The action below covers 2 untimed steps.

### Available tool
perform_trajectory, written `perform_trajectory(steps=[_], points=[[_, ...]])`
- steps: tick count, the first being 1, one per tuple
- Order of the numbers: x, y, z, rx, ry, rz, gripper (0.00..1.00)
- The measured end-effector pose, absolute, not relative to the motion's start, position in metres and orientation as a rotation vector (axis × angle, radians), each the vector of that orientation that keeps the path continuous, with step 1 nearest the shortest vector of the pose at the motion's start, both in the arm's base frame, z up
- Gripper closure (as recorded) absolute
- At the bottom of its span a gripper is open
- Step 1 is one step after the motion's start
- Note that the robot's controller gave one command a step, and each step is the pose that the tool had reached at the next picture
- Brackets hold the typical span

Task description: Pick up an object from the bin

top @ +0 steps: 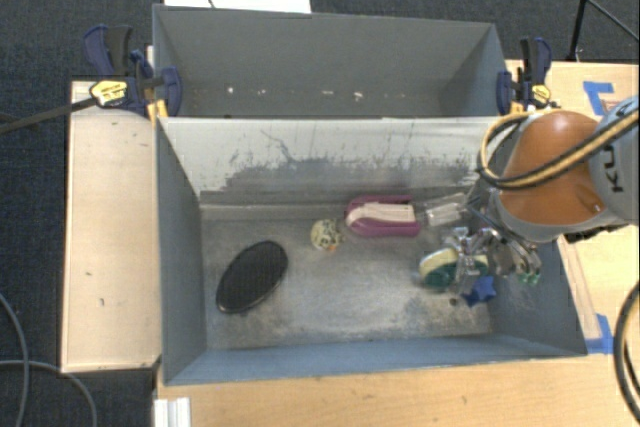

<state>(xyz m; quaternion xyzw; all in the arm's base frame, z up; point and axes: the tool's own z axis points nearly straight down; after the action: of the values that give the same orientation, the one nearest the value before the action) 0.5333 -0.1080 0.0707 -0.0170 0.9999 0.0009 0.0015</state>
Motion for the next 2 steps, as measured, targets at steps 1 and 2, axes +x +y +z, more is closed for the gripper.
perform_trajectory(steps=[1, 2], points=[[0.586, -0.098, 0.174, -0.028, 3.128, -0.002, 1.00], [0.566, -0.100, 0.347, -0.005, 3.128, -0.004, 1.00]])
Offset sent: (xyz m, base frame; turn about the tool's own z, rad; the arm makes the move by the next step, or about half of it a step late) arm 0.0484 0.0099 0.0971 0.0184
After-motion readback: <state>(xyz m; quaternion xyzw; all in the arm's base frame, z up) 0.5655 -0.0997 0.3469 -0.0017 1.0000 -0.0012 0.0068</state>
